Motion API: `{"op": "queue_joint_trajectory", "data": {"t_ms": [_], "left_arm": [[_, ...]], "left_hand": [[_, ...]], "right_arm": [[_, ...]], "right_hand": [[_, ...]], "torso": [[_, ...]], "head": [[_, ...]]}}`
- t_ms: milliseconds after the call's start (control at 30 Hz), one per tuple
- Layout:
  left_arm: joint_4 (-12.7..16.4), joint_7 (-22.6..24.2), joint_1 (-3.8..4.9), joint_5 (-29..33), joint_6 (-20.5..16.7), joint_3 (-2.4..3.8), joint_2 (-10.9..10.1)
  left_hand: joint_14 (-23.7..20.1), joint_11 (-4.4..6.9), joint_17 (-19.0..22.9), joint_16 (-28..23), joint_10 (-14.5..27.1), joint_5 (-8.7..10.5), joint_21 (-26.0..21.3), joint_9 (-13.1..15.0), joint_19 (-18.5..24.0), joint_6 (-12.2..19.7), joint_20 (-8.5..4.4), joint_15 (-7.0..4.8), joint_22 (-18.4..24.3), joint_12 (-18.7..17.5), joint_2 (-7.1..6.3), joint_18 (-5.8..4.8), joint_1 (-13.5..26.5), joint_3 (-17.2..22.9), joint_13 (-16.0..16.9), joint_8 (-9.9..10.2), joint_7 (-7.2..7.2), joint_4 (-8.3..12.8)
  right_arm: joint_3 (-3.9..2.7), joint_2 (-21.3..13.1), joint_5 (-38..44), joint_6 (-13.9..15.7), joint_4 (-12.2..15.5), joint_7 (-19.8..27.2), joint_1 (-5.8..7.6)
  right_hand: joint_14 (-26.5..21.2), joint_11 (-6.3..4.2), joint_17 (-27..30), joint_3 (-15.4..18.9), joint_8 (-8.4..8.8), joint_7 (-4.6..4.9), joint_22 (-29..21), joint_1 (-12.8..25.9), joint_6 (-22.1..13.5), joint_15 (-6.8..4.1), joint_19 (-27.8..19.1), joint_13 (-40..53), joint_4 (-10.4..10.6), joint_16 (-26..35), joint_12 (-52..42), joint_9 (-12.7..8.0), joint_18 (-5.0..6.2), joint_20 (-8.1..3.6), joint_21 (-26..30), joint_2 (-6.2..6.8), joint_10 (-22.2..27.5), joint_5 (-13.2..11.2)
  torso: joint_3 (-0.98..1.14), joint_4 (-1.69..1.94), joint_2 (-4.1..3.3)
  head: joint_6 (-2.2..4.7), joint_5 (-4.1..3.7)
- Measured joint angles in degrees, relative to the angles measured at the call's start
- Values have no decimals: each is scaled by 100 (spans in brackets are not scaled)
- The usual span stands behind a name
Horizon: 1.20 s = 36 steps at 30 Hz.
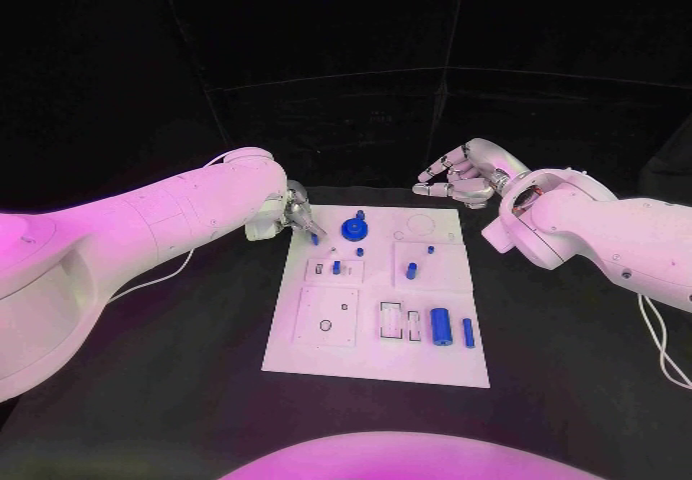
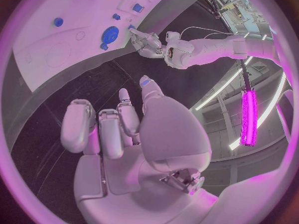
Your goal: Assemble the parts on the task board
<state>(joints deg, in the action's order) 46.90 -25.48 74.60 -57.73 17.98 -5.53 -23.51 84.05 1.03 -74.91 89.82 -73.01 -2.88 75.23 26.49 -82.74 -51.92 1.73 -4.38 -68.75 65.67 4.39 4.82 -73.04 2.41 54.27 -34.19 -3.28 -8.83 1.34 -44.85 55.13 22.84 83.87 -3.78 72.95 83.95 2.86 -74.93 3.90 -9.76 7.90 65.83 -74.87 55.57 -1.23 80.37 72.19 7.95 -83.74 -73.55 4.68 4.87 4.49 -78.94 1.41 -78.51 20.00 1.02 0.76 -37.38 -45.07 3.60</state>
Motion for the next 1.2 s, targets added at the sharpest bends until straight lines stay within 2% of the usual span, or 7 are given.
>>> {"op": "queue_joint_trajectory", "data": {"t_ms": [200, 367, 533, 633, 700, 900, 1200], "left_arm": [[14, -1, 6, 18, -15, 4, -13], [95, 4, 6, 26, -58, 4, -64], [361, 32, 2, 37, -177, 1, -233], [611, 55, 3, 54, -279, 1, -395], [798, 71, 7, 65, -359, 1, -523], [1412, 111, 17, 91, -649, 1, -888], [2282, 120, -35, 104, -1141, -6, -1337]], "left_hand": [[-4, 28, 0, 0, 33, 24, 0, -57, -20, 77, -20, -39, 0, 0, 118, 0, -501, 398, -7, 69, 31, 374], [0, 26, 0, 0, 34, 48, 0, -56, -20, 97, -20, -43, 1, -29, 134, 0, -584, 485, -25, 36, 12, 288], [0, 28, 0, 0, 29, 52, 0, -53, -20, 103, -20, -43, -9, -29, 133, 0, -583, 593, -16, -25, 5, 182], [0, 26, 0, 0, -26, 38, 0, -42, -20, 94, -20, -43, -9, -29, 19, 0, -470, 783, -17, -95, 14, 62], [0, 30, 0, 0, -30, 34, 0, 0, -20, 93, -20, -43, -21, -29, -121, 0, -329, 1112, -28, -126, 15, 189], [0, 50, 0, 0, -52, 32, 0, 113, -20, 91, -20, -43, -21, -29, -337, 0, -112, 1505, -50, -182, 16, 235], [0, 50, 0, 0, -91, 34, 0, 154, -20, 91, -20, -42, -31, -28, -458, 0, 65, 1884, -45, -245, 15, 346]], "right_arm": [[0, -3, 0, 0, 3, 0, 0], [0, -5, 0, 0, 3, 0, 0], [0, -16, 0, 0, 3, -1, 0], [1, -24, 1, 0, 3, -1, 0], [0, -31, 1, 0, 3, -1, 0], [0, -52, 1, 0, 3, -1, 0], [0, -66, 1, 0, -3, -2, 0]], "right_hand": [[0, 0, 0, 0, 0, 0, 0, 0, 0, 0, 0, 0, 0, 0, 0, -6, 0, 0, 0, 0, 0, 0], [0, 0, 0, 0, 0, 0, 0, 0, 0, 0, 0, 1, 0, 0, 0, -6, 0, 0, 0, 0, 0, 0], [0, 0, 1, 0, 0, 0, 0, 0, 0, 0, 0, 1, 0, 0, 0, -5, 0, 0, 0, 0, 0, 0], [0, 0, 1, 0, 0, 0, 0, 0, 0, 0, 0, 1, 0, 0, 0, -5, 0, 0, 0, 0, 0, 0], [0, 0, 1, 13, 0, -13, 0, 0, -13, 0, 0, 1, 13, 0, 0, -5, 0, 0, 0, 0, 0, 0], [0, 0, 1, 18, 0, -19, 1, 0, -19, 0, 0, 2, 18, 0, 0, -5, 0, 0, 0, 0, 0, 0], [0, 0, 1, 18, 0, -19, -5, 0, -19, 0, 0, 2, 18, 22, 0, -5, 0, 0, 0, 0, 0, 0]], "torso": [[0, 0, 0], [-1, 0, -1], [-1, 6, 3], [-1, 19, 11], [-1, 25, 15], [2, 48, 28], [-1, 53, 31]], "head": [[-8, 1], [-10, -8], [-16, -12], [-19, -13], [-20, -11], [-30, 9], [-58, 51]]}}
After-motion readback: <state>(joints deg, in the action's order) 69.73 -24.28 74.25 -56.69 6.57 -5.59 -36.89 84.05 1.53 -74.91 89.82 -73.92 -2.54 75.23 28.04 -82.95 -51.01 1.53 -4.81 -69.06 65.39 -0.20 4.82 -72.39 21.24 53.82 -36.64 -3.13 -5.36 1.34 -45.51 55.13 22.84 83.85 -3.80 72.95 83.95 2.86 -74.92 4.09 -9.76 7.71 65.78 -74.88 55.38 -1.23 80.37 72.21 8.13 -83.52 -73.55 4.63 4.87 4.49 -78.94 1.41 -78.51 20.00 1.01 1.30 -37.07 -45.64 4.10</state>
